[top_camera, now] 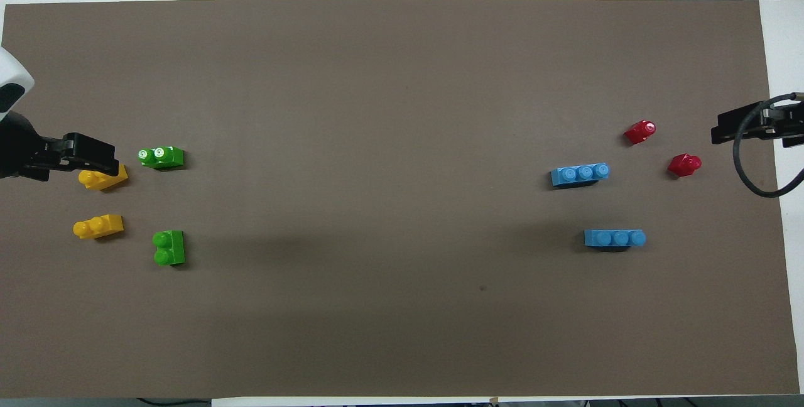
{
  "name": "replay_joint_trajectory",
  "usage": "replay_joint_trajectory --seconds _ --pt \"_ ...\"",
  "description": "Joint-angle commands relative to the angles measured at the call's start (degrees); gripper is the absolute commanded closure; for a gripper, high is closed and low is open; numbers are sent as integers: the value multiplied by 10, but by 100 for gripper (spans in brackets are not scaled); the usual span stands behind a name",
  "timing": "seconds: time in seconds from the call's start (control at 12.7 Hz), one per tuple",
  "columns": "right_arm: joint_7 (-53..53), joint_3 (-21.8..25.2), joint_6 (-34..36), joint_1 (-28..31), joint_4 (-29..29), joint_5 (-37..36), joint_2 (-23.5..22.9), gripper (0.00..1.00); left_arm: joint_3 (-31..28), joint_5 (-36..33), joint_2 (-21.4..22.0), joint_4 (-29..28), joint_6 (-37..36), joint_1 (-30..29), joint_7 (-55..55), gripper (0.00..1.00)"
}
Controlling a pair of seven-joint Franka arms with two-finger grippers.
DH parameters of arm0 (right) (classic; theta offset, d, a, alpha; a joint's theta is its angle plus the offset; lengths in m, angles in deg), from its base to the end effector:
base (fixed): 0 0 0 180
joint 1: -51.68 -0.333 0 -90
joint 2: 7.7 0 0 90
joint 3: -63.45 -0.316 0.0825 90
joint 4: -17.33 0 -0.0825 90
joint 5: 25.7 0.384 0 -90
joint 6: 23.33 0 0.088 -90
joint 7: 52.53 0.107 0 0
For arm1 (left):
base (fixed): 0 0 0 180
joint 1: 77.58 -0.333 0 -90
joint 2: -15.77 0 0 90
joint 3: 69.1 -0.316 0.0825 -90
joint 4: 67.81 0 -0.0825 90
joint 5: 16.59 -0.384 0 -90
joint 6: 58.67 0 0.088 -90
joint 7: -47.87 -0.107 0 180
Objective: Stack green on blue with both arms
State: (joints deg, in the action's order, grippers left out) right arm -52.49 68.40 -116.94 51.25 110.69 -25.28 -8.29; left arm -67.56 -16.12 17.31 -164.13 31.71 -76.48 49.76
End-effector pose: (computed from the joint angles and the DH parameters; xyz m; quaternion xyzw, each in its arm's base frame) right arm 0.5602 -0.0433 0.5965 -0.9992 0.0400 0.0028 0.0033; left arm 0.5424 -0.0261 0.5879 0.9992 -0.0063 -0.0385 0.0022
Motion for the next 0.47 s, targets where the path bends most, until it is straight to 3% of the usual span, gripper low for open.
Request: replay_joint_trajectory --seconds 0.0,0.39 --pt "12 -3 -8 3 21 -5 16 0 1 -11 -3 6 -4 -1 4 0" --pt "12 -3 -9 3 21 -4 16 0 1 -11 5 -5 -2 -1 3 0"
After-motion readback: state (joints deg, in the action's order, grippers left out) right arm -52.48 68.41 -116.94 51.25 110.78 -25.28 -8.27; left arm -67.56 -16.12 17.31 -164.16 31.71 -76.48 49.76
